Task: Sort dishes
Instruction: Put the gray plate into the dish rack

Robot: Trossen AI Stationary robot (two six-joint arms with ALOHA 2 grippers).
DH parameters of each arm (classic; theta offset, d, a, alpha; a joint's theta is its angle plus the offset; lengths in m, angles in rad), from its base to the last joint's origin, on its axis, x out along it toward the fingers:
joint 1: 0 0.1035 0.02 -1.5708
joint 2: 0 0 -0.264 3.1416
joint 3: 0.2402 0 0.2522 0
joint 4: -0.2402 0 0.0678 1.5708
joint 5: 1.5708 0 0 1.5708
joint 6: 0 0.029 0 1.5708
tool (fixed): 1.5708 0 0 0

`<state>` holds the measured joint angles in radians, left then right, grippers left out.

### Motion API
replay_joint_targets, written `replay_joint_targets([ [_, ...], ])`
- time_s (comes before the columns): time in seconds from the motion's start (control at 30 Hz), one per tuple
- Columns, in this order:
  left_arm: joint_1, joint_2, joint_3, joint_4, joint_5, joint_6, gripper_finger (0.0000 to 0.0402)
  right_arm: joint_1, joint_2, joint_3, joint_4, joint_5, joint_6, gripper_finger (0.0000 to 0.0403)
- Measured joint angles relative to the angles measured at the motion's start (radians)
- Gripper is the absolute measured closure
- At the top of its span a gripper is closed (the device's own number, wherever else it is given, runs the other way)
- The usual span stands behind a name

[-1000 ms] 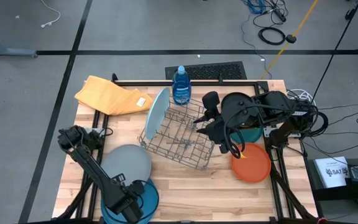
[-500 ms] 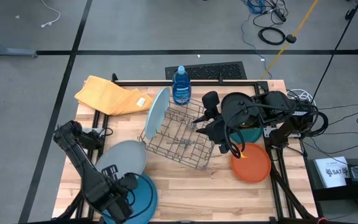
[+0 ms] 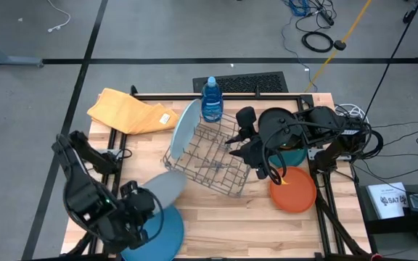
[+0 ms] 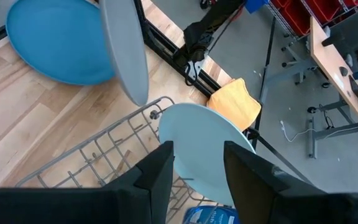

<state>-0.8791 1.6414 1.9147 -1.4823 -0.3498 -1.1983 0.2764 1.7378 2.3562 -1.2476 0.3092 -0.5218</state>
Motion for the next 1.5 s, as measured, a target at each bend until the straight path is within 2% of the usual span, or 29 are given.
replay_joint_targets([
  [0.13,0.000,-0.029,0.040,0.082,-0.096,0.103,0.0401,0.000,0.000,0.000,-0.006,-0.015,-0.001,0.0269],
  [0.33,0.003,-0.076,0.068,0.257,-0.212,0.355,0.0401,0.000,0.000,0.000,-0.014,-0.127,-0.031,0.0269],
  [0.4,0.006,-0.087,0.071,0.295,-0.238,0.434,0.0401,0.000,0.000,0.000,-0.009,-0.134,-0.043,0.0266],
  [0.6,0.030,-0.096,0.071,0.369,-0.217,0.605,0.0401,0.000,0.000,0.000,0.032,-0.129,-0.104,0.0238],
  [0.87,0.067,-0.096,0.071,0.388,-0.148,0.668,0.0401,0.000,0.000,0.000,0.093,-0.139,-0.172,0.0179],
  [1.03,0.087,-0.096,0.071,0.429,-0.107,0.735,0.0401,-0.023,0.015,-0.001,0.081,-0.258,-0.174,0.0169],
  [1.3,0.129,-0.096,0.071,0.436,-0.058,0.794,0.0401,-0.073,0.040,-0.001,0.084,-0.424,-0.178,0.0204],
  [1.5,0.160,-0.096,0.071,0.435,-0.046,0.824,0.0401,-0.087,0.061,0.000,0.068,-0.498,-0.190,0.0277],
])
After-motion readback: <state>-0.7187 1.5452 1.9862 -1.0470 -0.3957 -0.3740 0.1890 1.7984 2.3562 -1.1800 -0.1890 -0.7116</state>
